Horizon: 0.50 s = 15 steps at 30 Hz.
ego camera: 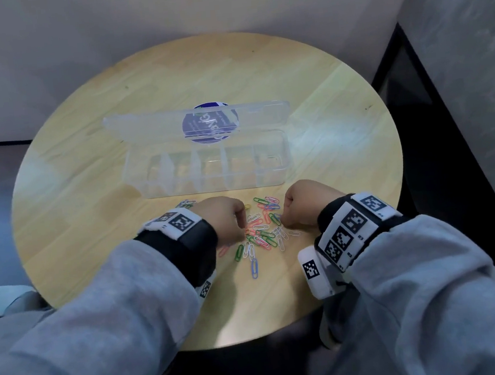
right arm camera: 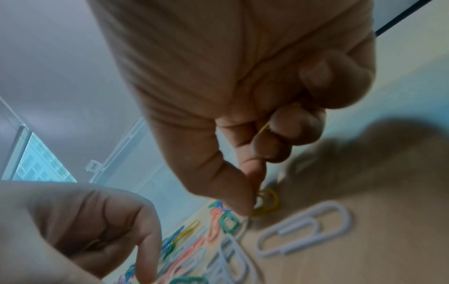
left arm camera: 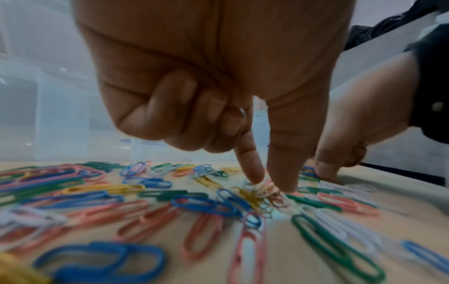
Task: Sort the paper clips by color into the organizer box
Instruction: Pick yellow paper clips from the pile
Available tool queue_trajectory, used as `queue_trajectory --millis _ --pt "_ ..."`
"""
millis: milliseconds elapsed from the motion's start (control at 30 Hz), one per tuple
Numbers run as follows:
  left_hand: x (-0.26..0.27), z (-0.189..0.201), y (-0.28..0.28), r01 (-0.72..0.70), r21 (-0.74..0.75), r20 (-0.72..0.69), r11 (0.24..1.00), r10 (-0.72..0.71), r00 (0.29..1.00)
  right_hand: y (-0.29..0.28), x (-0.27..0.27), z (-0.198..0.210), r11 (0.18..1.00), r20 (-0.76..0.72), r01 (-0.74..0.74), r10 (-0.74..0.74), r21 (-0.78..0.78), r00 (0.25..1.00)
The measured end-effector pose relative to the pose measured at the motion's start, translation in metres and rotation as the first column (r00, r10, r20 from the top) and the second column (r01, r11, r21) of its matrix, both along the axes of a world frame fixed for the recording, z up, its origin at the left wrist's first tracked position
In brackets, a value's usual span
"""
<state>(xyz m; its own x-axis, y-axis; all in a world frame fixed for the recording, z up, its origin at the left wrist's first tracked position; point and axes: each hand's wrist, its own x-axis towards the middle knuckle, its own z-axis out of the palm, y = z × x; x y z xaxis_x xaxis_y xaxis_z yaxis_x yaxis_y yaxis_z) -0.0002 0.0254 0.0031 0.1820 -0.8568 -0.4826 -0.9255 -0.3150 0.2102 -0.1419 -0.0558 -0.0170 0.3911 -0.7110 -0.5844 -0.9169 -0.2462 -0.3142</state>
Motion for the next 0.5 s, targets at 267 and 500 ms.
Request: queue_trajectory --millis 267,500 --pt "-0.003 -0.007 -0.002 0.001 0.033 -0.008 0.999 0.0 1.0 -0.008 -0.006 0.006 0.999 0.078 0.017 -0.02 0.046 0.997" --pt "0.008 -0.005 -0.003 -0.071 0.037 -0.138 0.997 0.075 0.988 -0.003 -0.006 0.004 0.999 -0.019 -0.033 0.033 -0.024 0.999"
